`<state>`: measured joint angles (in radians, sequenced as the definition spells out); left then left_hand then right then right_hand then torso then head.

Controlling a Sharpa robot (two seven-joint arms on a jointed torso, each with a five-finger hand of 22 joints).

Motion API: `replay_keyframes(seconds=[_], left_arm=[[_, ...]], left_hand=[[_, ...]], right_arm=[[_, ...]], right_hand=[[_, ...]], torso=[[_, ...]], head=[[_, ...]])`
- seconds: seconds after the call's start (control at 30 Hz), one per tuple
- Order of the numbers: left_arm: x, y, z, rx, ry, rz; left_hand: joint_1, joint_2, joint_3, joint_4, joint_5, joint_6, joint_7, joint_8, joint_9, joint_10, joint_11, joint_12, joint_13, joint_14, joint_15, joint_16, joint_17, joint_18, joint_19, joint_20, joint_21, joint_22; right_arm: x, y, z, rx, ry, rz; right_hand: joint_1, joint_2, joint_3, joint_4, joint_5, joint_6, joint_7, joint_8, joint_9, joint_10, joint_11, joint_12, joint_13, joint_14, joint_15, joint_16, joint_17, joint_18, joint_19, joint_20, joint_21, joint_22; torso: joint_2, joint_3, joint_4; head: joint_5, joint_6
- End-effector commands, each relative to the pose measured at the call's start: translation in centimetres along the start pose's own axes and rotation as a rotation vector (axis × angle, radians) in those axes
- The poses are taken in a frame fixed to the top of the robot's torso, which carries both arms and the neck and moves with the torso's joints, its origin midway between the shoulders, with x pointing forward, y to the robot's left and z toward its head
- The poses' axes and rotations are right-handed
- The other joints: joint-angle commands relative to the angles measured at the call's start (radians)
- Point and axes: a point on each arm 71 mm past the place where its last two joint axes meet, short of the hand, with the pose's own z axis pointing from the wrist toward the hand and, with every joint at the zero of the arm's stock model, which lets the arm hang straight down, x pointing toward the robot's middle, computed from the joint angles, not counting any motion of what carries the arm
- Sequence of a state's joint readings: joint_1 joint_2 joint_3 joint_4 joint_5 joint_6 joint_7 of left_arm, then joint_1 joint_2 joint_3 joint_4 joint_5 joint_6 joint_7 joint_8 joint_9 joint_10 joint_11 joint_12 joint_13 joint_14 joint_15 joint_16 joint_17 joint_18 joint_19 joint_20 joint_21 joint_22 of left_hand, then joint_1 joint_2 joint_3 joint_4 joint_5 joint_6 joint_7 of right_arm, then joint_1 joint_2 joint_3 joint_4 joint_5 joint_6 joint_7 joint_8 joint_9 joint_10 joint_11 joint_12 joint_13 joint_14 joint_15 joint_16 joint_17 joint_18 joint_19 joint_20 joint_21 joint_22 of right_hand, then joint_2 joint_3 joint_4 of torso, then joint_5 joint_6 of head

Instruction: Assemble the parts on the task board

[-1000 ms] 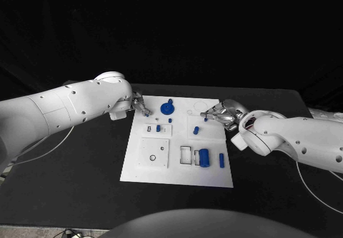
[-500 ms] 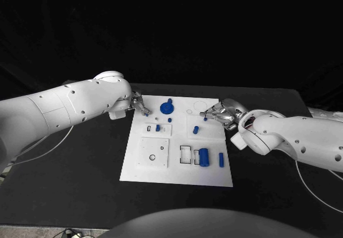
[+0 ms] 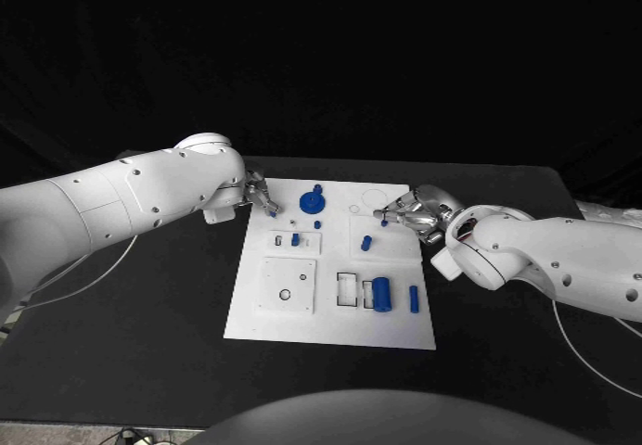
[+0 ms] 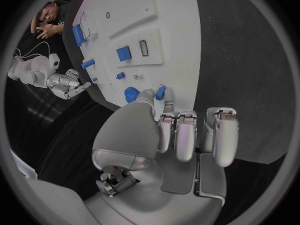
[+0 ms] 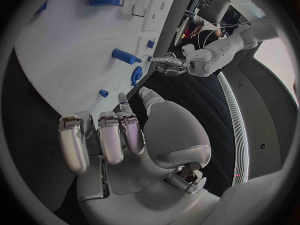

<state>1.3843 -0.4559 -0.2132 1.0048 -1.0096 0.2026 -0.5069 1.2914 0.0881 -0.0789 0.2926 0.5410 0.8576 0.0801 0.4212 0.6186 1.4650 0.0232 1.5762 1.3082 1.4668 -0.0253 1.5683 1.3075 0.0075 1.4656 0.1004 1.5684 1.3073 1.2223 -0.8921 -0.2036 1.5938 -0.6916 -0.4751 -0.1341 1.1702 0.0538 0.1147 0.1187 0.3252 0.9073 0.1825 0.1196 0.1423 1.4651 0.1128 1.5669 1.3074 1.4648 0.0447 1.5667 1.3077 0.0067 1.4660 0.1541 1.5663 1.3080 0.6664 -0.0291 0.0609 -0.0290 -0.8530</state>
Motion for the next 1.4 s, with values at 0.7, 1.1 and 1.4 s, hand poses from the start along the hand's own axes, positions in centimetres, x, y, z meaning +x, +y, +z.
replay_keyframes(seconds=[0.7, 1.1, 1.4], left_arm=[[0.1, -0.3, -0.1, 0.054, -0.005, -0.017], [-0.7, 0.3, -1.8, 0.079, -0.018, -0.036], [-0.8, 0.8, -3.5, 0.078, 0.038, -0.015]], left_hand=[[0.130, 0.006, 0.127, 0.000, 0.017, 0.002, -0.005, 0.016, 0.009, 0.106, -0.007, -0.005, 0.263, 0.104, -0.010, 0.003, 0.263, -0.008, 0.105, -0.009, 0.002, 0.263], [0.102, -0.014, 0.129, 0.003, 0.013, 0.009, -0.002, 0.015, 0.006, 0.106, -0.005, -0.005, 0.263, 0.104, -0.008, 0.003, 0.263, -0.008, 0.105, -0.009, 0.002, 0.263], [0.055, -0.020, 0.128, 0.003, 0.013, 0.019, -0.003, 0.005, -0.006, 0.106, -0.005, -0.005, 0.263, 0.104, -0.007, 0.003, 0.263, -0.008, 0.105, -0.008, 0.002, 0.263]], right_arm=[[0.1, 0.0, 0.0, -0.002, 0.012, -0.007], [0.1, -0.1, 0.1, 0.001, 0.012, -0.008], [0.1, -0.2, 0.1, 0.004, 0.015, -0.008]], right_hand=[[0.011, 0.000, -0.007, -0.001, 0.006, -0.003, 0.005, 0.007, 0.001, 0.106, 0.005, 0.004, 0.263, 0.106, 0.008, 0.004, 0.263, -0.007, 0.105, 0.008, 0.004, 0.263], [0.011, 0.000, -0.007, -0.001, 0.006, -0.003, 0.005, 0.007, 0.001, 0.106, 0.005, 0.004, 0.263, 0.106, 0.008, 0.004, 0.263, -0.007, 0.105, 0.008, 0.004, 0.263], [0.011, 0.000, -0.007, -0.001, 0.006, -0.003, 0.005, 0.007, 0.001, 0.106, 0.005, 0.004, 0.263, 0.106, 0.008, 0.004, 0.263, -0.007, 0.105, 0.008, 0.004, 0.263]], torso=[[0.000, -0.0004, 0.0010], [-0.001, -0.0001, 0.0011], [0.000, -0.0001, 0.0006]], head=[[-0.007, -0.001], [-0.005, 0.002], [-0.006, 0.002]])
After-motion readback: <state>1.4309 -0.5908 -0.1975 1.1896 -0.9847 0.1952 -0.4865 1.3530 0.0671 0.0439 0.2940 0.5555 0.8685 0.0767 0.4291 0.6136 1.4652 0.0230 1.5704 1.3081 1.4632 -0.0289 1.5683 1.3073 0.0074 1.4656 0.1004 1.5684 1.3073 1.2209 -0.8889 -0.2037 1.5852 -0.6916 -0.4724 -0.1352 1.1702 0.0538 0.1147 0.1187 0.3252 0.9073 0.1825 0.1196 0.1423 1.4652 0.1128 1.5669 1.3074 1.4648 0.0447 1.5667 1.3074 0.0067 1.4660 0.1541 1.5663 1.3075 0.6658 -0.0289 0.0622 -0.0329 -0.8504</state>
